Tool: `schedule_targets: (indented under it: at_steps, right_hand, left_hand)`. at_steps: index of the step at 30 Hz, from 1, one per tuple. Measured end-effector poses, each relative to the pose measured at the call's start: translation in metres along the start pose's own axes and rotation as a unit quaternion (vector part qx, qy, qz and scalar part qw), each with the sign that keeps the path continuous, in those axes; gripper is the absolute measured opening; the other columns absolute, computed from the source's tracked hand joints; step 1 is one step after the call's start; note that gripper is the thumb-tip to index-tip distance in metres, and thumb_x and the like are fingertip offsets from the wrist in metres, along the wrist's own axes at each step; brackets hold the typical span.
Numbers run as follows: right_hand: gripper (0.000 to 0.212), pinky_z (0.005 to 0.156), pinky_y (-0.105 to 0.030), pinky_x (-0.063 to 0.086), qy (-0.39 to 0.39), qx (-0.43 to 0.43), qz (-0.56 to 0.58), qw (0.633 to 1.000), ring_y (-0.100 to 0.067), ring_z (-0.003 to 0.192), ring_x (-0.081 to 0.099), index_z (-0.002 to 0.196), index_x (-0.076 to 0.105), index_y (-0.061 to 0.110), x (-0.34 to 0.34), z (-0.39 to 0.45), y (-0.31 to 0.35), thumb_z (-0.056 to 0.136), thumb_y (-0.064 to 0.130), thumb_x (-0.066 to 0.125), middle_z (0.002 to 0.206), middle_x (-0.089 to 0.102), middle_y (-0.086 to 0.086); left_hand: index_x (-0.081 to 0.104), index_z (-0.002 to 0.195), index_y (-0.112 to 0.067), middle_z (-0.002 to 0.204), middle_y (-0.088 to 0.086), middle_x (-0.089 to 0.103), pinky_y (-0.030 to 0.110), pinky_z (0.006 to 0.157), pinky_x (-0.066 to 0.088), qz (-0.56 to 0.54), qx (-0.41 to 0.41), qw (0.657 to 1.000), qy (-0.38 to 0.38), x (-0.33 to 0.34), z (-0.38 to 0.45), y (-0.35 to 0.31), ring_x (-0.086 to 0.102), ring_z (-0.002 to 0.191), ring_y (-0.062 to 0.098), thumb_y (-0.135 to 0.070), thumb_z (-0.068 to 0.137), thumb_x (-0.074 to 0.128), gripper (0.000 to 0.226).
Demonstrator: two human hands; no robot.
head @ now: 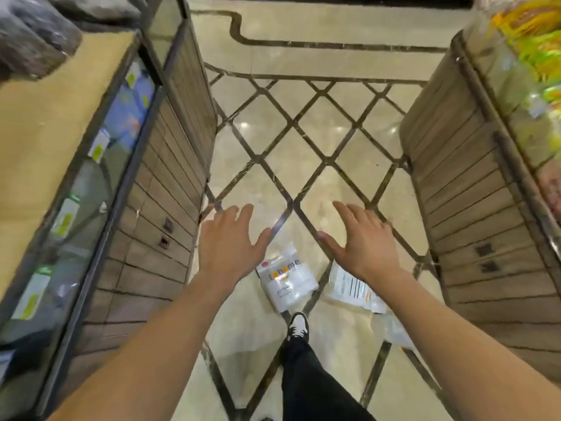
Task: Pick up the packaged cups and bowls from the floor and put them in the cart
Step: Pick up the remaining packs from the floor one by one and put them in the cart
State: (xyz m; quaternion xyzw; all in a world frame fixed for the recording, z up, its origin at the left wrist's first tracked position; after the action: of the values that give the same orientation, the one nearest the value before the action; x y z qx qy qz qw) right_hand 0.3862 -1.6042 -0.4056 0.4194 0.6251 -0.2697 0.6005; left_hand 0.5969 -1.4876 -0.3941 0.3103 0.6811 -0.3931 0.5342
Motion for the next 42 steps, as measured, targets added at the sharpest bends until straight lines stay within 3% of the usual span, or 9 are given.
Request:
schedule_targets:
  at_steps: [9,16,21,25,30,33,36,39,42]
  right_hand:
    - [0.075,0.108,-0.046,0.039,0.179,0.066,0.034,0.981,-0.028,0.143,0.043,0.158,0.031,0.031,0.236,0.08,-0.062,0.096,0.072,0.041,0.157,0.046,0.001]
    - [0.074,0.11,-0.045,0.041,0.281,0.086,0.024,0.956,-0.027,0.144,0.041,0.16,0.028,0.032,0.463,0.101,-0.105,0.098,0.071,0.037,0.16,0.042,0.001]
    - [0.073,0.106,-0.043,0.043,0.285,0.184,0.144,0.93,-0.034,0.136,0.049,0.157,0.035,0.029,0.595,0.132,-0.133,0.096,0.063,0.056,0.148,0.052,-0.013]
    - [0.093,0.115,-0.045,0.037,0.272,0.227,0.2,0.913,-0.036,0.144,0.042,0.161,0.027,0.019,0.675,0.158,-0.151,0.09,0.062,0.068,0.156,0.042,-0.02]
    - [0.123,0.119,-0.044,0.033,0.301,0.3,0.276,0.862,-0.029,0.152,0.033,0.166,0.012,0.02,0.749,0.164,-0.177,0.074,0.076,0.073,0.167,0.031,-0.008]
    - [0.111,0.094,-0.031,0.052,0.307,0.289,0.317,0.85,-0.018,0.131,0.059,0.156,0.038,0.025,0.767,0.162,-0.181,0.068,0.085,0.07,0.145,0.06,0.004]
    - [0.084,0.07,-0.014,0.042,0.291,0.265,0.327,0.859,-0.004,0.102,0.064,0.145,0.047,0.029,0.76,0.162,-0.182,0.079,0.077,0.067,0.117,0.065,0.015]
    - [0.071,0.069,-0.011,0.039,0.269,0.25,0.342,0.865,0.011,0.091,0.054,0.145,0.044,0.036,0.732,0.166,-0.176,0.087,0.071,0.064,0.105,0.059,0.025]
    - [0.07,0.076,-0.012,0.045,0.218,0.233,0.363,0.875,0.009,0.098,0.059,0.145,0.046,0.035,0.682,0.183,-0.163,0.087,0.071,0.063,0.11,0.064,0.022]
  left_hand:
    - [0.058,0.141,-0.025,0.126,0.007,0.069,0.044,0.093,0.048,-0.09,-0.106,0.981,0.135,0.243,0.078,0.031,0.061,0.118,0.034,-0.059,0.094,0.044,0.06]
    - [0.05,0.149,-0.025,0.135,0.008,0.065,0.046,0.098,0.051,-0.164,-0.216,0.933,0.238,0.489,0.082,0.078,0.059,0.126,0.034,-0.067,0.093,0.042,0.07]
    - [0.04,0.153,-0.023,0.144,0.012,0.057,0.051,0.107,0.046,-0.211,-0.289,0.896,0.264,0.624,0.074,0.118,0.053,0.132,0.037,-0.062,0.093,0.055,0.073]
    - [0.033,0.149,-0.024,0.142,0.012,0.052,0.05,0.099,0.047,-0.253,-0.353,0.869,0.238,0.705,0.078,0.138,0.053,0.126,0.039,-0.073,0.082,0.063,0.088]
    - [0.032,0.149,-0.022,0.138,0.005,0.054,0.039,0.099,0.048,-0.392,-0.47,0.771,0.177,0.772,0.082,0.146,0.057,0.12,0.028,-0.073,0.064,0.08,0.11]
    - [0.04,0.148,-0.019,0.126,-0.01,0.059,0.015,0.088,0.047,-0.457,-0.497,0.719,0.163,0.793,0.076,0.136,0.059,0.103,0.009,-0.062,0.076,0.083,0.094]
    - [0.048,0.145,-0.019,0.117,-0.013,0.06,0.001,0.059,0.039,-0.466,-0.489,0.722,0.151,0.785,0.077,0.13,0.058,0.091,0.004,-0.061,0.081,0.078,0.083]
    - [0.052,0.143,-0.022,0.124,-0.008,0.064,0.008,0.066,0.035,-0.458,-0.472,0.742,0.13,0.756,0.089,0.128,0.058,0.104,0.014,-0.067,0.078,0.077,0.083]
    - [0.05,0.145,-0.026,0.133,-0.004,0.063,0.02,0.084,0.047,-0.462,-0.459,0.752,0.099,0.709,0.115,0.124,0.059,0.113,0.016,-0.069,0.076,0.078,0.086]
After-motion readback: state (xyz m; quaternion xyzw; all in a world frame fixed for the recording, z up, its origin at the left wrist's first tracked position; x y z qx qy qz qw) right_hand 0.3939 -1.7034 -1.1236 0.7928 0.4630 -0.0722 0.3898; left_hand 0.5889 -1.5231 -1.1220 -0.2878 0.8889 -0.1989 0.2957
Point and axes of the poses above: each hand's wrist, its own z-axis towards the middle knuckle, its own x-axis out of the palm, y = z × x, the point moved 9 cm from there along z, towards the middle knuckle
